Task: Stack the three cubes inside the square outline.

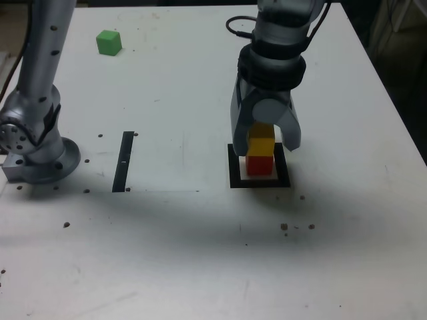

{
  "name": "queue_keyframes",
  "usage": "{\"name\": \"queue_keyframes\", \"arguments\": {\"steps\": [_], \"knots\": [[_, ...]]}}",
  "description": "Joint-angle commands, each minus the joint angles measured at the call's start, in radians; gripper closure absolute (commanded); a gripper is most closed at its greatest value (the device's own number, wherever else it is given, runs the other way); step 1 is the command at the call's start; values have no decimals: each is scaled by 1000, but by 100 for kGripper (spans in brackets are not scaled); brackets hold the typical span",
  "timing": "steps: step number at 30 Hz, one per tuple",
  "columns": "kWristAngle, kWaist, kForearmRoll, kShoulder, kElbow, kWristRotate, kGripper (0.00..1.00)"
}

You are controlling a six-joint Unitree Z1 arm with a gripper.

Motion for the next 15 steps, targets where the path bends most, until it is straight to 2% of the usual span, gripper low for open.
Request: {"name": "queue_keyframes", "arguments": {"steps": [1, 15], "knots": [[-1, -1, 2, 5, 3, 1, 5], [9, 3, 1, -17, 22, 1, 1]]}}
